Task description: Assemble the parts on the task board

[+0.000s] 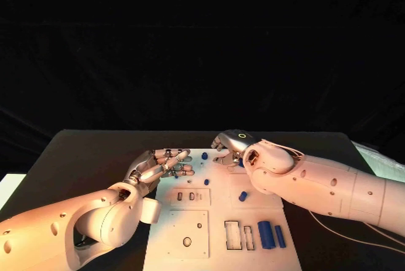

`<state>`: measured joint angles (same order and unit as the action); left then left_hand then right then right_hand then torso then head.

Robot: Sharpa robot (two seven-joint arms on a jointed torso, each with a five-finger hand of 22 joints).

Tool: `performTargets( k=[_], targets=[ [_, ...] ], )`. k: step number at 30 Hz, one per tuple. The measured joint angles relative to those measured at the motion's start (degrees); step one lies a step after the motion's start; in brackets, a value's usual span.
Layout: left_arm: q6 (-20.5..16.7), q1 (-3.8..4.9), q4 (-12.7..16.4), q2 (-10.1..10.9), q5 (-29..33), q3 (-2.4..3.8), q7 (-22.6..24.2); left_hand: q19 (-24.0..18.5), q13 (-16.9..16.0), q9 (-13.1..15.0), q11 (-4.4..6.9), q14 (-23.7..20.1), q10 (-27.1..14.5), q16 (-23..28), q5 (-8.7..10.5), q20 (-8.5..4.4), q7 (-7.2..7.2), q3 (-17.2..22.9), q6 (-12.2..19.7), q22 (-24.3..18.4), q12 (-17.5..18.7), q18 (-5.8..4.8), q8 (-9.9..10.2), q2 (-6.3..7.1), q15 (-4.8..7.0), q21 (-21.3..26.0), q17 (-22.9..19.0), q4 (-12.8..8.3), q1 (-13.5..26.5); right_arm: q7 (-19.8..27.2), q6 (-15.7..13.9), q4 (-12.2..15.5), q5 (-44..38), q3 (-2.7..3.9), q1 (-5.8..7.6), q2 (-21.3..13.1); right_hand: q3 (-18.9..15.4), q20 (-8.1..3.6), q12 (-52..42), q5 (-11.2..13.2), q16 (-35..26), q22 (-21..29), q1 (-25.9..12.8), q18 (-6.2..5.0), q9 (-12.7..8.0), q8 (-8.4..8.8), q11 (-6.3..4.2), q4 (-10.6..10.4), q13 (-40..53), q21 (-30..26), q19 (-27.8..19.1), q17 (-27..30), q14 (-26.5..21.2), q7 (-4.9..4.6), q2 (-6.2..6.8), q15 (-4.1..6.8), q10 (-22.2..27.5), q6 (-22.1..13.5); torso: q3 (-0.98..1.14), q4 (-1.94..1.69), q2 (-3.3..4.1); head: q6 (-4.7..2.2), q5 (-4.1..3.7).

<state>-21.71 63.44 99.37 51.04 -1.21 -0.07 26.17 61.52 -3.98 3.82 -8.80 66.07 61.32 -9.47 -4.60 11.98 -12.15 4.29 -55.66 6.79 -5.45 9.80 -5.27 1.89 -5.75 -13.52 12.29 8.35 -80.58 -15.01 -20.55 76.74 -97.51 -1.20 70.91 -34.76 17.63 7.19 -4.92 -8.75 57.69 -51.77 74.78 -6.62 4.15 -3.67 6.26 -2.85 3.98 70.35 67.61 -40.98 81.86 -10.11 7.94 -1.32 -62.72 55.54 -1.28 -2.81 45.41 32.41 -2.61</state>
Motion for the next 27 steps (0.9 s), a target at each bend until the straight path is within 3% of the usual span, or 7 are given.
performTargets(
  k=[4,7,9,13,17,25,27],
  targets=[
    [0.0,0.00,0.1,0.1,0.0,-0.01,-0.1,0.0,0.0,0.0,0.00,0.0,0.0,0.0,0.00,0.00,0.00,0.0,0.0,0.0,0.0,0.00,0.0,0.00,0.00,0.0,0.0,0.0,0.0,0.2,-0.9,4.2,1.9,0.37,0.13,-4.6,0.1,-0.43,-2.2,-2.0,2.3,-2.8,0.5,0.01,0.1,-0.30,-0.67,-0.5,0.8,1.4,1.9,-3.2,0.9,0.42,-0.53,0.91,-4.5,1.5,0.10,0.28,-0.10,-0.10,0.21],
    [0.0,-0.01,0.0,0.1,0.0,-0.01,-0.1,0.0,0.0,0.0,0.00,0.0,0.0,0.0,0.00,0.00,0.00,0.0,0.0,0.0,0.0,0.00,0.0,0.00,0.00,0.0,0.0,0.0,0.0,0.2,-1.1,7.2,4.8,0.78,0.35,-8.2,0.3,-1.37,-6.7,-3.2,7.4,-10.0,0.9,0.01,0.2,-0.30,-1.81,-0.7,3.2,5.5,6.6,-10.0,2.2,1.28,-0.30,2.00,-11.9,2.6,0.18,0.58,-0.25,-0.14,0.34],
    [0.1,-0.01,-0.1,0.1,0.0,-0.01,-0.1,0.0,0.0,0.0,0.00,0.0,0.0,0.0,0.00,0.00,0.00,0.0,0.0,0.0,0.0,0.00,0.0,0.00,0.00,0.0,0.0,0.0,0.0,0.1,-1.0,8.1,6.8,0.95,0.56,-10.0,-0.4,-2.30,-10.3,-3.2,11.3,-14.4,1.1,1.43,0.2,-0.30,-3.33,-1.2,6.0,8.1,9.3,-15.2,2.2,2.09,0.06,3.00,-16.5,2.8,0.25,0.85,-0.38,-0.15,0.41],
    [0.2,-0.01,-0.6,-0.1,0.0,-0.01,-0.1,0.0,0.0,0.0,0.00,0.0,0.0,0.0,0.00,0.00,0.00,0.0,0.0,0.0,0.0,-0.01,0.0,0.00,0.00,0.0,0.0,0.0,0.0,-0.6,0.3,8.4,10.8,1.11,0.81,-11.9,-3.8,-3.03,-37.2,-4.8,21.3,-22.3,0.5,2.98,0.0,-0.30,-4.77,-2.1,34.5,12.7,13.6,-29.4,2.2,3.14,0.72,3.74,-18.2,2.2,0.35,1.24,-0.64,-0.19,0.43],
    [0.2,-0.01,-1.0,-0.3,0.0,-0.01,-0.2,0.0,0.0,0.0,0.00,0.0,0.0,0.0,0.00,0.00,0.00,0.2,0.0,0.0,0.0,0.00,0.0,0.00,0.00,0.2,0.1,-0.1,0.0,-1.4,2.1,7.5,13.7,1.15,0.88,-12.2,-6.4,-2.38,-56.2,-4.9,25.3,-23.2,0.7,3.16,0.0,-0.30,-3.35,-3.2,55.7,14.4,14.7,-33.9,2.2,1.89,0.52,2.84,-15.6,0.2,0.42,1.50,-0.81,-0.21,0.42],
    [0.3,-0.03,-1.1,-0.5,0.0,-0.03,-0.3,0.0,0.0,0.0,0.00,0.0,0.0,0.2,0.00,0.00,0.00,0.2,0.0,-0.1,0.3,0.00,0.0,0.00,0.00,0.2,0.1,-0.1,0.0,-3.1,4.9,5.7,15.5,1.17,0.91,-11.5,-8.2,-1.56,-63.8,-4.9,27.0,-23.2,1.2,3.16,0.0,-0.45,-2.61,-4.1,64.6,15.3,15.5,-34.0,2.2,1.59,-0.08,2.33,-16.0,-1.0,0.48,1.54,-0.91,-0.05,0.35],
    [0.4,-0.04,-1.1,-0.6,0.0,-0.04,-0.3,0.0,0.0,0.0,0.00,0.0,0.0,0.2,0.00,0.00,0.00,0.2,0.0,-0.1,0.3,-0.01,0.0,0.00,0.00,0.2,0.1,-0.1,0.0,-3.5,5.6,5.5,15.5,1.17,0.91,-11.2,-8.6,-1.76,-64.9,-4.9,27.0,-23.2,1.3,3.86,0.0,-0.52,-2.83,-4.2,65.9,15.4,15.7,-34.0,2.2,1.54,-0.18,2.33,-16.4,-1.1,0.48,1.54,-0.91,-0.04,0.35]
  ],
)
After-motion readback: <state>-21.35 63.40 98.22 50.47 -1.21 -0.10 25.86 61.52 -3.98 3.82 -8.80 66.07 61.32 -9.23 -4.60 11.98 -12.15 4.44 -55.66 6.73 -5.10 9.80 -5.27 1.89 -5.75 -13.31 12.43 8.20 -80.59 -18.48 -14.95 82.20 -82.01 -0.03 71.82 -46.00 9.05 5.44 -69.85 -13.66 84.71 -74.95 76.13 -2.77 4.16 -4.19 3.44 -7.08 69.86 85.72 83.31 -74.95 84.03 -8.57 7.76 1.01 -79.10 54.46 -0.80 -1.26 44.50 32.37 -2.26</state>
